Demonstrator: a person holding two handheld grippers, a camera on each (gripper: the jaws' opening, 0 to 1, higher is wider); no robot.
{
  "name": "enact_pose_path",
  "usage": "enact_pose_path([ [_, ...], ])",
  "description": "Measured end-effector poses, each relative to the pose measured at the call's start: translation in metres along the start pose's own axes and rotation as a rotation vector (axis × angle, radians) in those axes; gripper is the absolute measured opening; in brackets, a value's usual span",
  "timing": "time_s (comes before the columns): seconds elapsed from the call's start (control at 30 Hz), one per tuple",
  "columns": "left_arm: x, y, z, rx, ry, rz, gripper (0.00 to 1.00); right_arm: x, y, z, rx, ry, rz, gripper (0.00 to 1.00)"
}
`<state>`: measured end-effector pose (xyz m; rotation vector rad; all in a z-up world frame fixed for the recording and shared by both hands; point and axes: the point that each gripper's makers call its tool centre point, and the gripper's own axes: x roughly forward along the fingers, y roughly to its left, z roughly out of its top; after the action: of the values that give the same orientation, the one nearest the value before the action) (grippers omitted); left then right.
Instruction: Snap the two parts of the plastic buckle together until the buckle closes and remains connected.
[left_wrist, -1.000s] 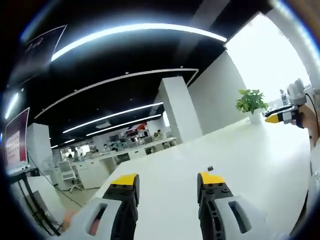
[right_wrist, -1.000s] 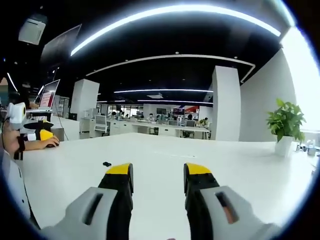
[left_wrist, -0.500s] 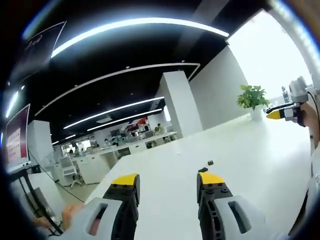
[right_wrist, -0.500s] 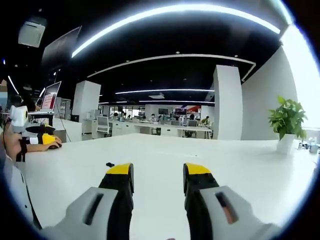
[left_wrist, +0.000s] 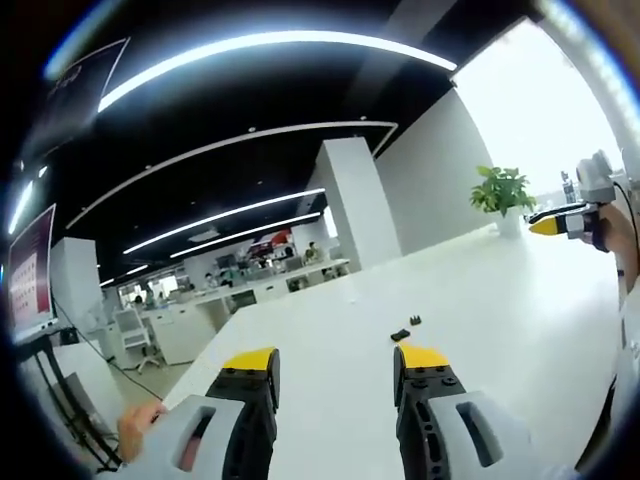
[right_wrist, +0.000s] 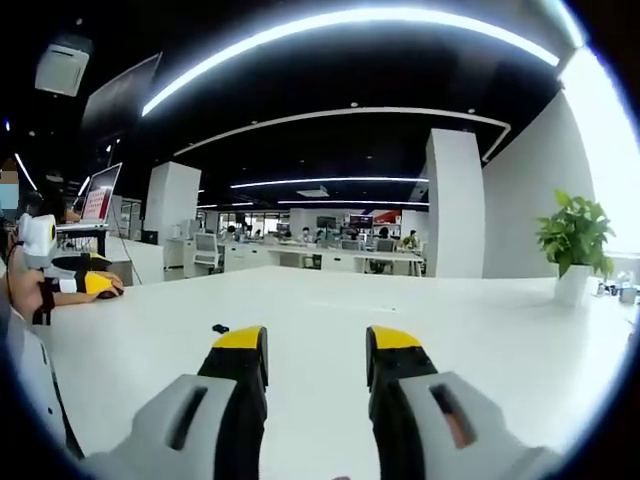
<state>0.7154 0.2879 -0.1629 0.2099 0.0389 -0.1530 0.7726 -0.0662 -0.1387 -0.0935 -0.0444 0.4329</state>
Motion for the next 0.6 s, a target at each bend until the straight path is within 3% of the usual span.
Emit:
enact_pose_path([
  [0.6,0.0016,-0.0037,0.0034,0.002,-0.002,-0.012,0.46,0.0055,0.0019,-0.0001,-0.012,-0.001,0.009,0.40],
])
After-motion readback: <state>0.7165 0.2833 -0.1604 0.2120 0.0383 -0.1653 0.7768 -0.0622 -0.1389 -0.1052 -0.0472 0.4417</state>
